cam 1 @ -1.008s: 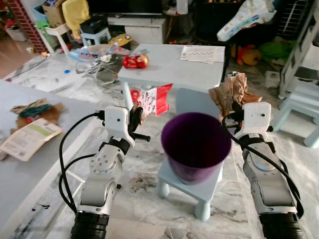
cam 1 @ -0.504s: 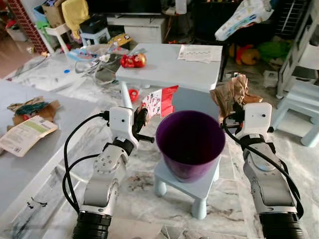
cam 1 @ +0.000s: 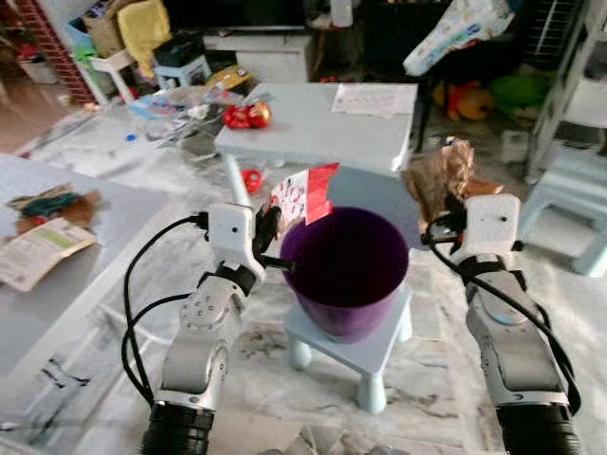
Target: Picking trash to rubbish bin
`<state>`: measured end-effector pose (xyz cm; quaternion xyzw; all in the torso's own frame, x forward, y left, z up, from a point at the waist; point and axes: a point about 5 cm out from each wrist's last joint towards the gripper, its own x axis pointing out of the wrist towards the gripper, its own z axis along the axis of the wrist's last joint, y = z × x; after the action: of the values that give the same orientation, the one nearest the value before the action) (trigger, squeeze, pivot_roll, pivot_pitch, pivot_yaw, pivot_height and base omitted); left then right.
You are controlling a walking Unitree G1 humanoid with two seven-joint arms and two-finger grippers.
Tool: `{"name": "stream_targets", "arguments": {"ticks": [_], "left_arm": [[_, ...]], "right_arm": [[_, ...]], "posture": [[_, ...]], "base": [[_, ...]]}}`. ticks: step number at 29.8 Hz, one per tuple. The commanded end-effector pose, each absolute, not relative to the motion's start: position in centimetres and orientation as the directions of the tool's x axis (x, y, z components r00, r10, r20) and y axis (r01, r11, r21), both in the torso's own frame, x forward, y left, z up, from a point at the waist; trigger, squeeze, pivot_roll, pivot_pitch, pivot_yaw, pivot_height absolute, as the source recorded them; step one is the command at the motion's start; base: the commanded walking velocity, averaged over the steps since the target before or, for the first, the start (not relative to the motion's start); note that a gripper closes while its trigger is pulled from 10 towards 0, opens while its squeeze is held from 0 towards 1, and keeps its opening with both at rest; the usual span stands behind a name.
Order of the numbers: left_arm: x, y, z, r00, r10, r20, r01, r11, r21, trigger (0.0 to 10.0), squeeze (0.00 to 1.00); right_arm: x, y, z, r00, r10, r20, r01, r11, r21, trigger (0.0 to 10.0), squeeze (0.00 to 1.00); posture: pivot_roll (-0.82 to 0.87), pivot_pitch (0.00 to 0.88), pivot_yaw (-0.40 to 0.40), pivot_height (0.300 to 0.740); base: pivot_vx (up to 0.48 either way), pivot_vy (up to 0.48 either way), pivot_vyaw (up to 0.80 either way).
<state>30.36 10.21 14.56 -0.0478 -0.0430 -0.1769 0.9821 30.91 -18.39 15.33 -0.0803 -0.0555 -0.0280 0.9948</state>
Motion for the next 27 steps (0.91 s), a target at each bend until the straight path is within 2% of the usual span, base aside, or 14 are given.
{"name": "stream_targets", "arguments": {"ticks": [1, 6, 15, 27], "left_arm": [[30.43, 10.83, 14.71, 0.938, -0.332, 0.102, 0.34, 0.938, -0.066, 10.0, 0.0], [30.55, 10.96, 14.63, 0.941, -0.326, 0.091, 0.331, 0.942, -0.05, 10.0, 0.0], [30.58, 11.16, 14.61, 0.945, -0.313, 0.091, 0.32, 0.945, -0.071, 10.0, 0.0], [30.6, 11.4, 14.71, 0.95, -0.296, 0.097, 0.305, 0.948, -0.094, 10.0, 0.0]], "right_arm": [[30.98, -17.85, 15.55, 0.992, -0.03, 0.122, 0.049, 0.987, -0.152, 10.0, 0.0], [31.07, -17.82, 15.56, 0.992, -0.027, 0.12, 0.046, 0.987, -0.154, 10.0, 0.0], [31.1, -17.77, 15.57, 0.993, -0.025, 0.119, 0.043, 0.987, -0.153, 10.0, 0.0], [31.11, -17.71, 15.55, 0.993, -0.023, 0.119, 0.041, 0.988, -0.151, 10.0, 0.0]], "posture": [[-0.08, 0.077, 0.084, 0.74], [-0.08, 0.076, 0.083, 0.74], [-0.08, 0.079, 0.08, 0.74], [-0.07, 0.082, 0.078, 0.74]], "base": [[0.0, 0.0, 0.0], [0.0, 0.0, 0.0], [0.0, -0.48, 0.0], [0.0, 0.0, 0.0]]}}
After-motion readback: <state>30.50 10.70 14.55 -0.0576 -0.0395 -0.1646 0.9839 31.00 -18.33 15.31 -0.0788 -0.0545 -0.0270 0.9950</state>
